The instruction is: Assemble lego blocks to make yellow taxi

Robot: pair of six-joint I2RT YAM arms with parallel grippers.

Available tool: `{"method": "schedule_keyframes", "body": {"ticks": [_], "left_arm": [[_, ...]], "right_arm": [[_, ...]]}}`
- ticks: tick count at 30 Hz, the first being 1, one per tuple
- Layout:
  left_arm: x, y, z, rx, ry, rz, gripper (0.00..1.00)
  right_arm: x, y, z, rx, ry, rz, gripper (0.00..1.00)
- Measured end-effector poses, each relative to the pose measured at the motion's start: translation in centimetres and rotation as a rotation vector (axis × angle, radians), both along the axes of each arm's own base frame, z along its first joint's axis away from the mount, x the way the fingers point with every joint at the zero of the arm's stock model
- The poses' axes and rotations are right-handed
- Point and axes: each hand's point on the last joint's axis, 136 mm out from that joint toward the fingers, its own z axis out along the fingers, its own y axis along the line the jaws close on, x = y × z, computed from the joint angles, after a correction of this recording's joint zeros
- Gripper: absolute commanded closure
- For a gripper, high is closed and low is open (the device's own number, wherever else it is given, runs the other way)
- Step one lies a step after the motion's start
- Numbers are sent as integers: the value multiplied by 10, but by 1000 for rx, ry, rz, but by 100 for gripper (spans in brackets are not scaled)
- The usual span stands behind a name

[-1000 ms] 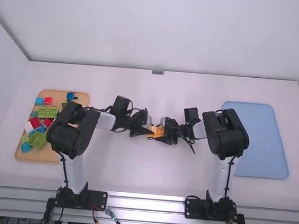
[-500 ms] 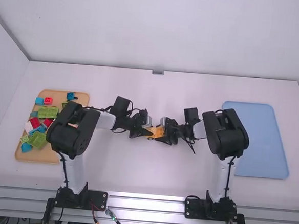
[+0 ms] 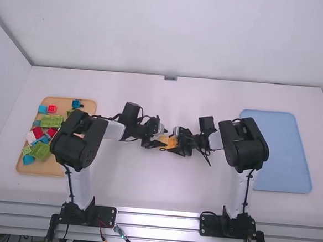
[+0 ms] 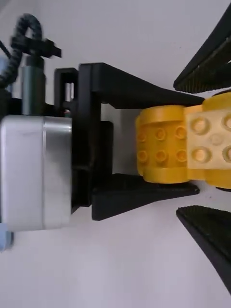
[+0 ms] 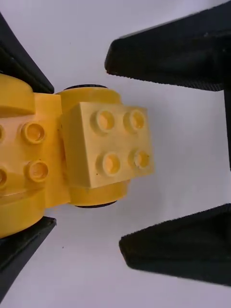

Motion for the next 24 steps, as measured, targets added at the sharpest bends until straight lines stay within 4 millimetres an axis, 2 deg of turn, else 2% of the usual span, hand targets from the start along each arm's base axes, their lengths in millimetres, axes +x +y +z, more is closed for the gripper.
{"method": "schedule_keyframes", "body": {"ticks": [1, 2, 3, 4, 8, 19, 24], "left_arm": [[0, 0, 2, -12, -1, -6, 59], [0, 2, 6, -28, 5, -6, 81], [0, 2, 7, -30, -1, -8, 87], [0, 4, 11, -39, 1, -6, 98], [3, 8, 17, -37, 23, 20, 98], [-9, 6, -10, 99, 116, 63, 98], [-9, 7, -11, 105, 119, 66, 98]], "right_arm": [[0, 0, 0, 0, 1, 0, 43], [0, 0, 0, 0, -1, 1, 44], [0, 0, 0, 0, 1, 0, 43], [0, 0, 0, 1, -1, 1, 43], [0, 0, 0, 0, 1, 0, 43], [0, 0, 0, 0, -3, 2, 43], [0, 0, 0, 0, -7, 3, 43]]}}
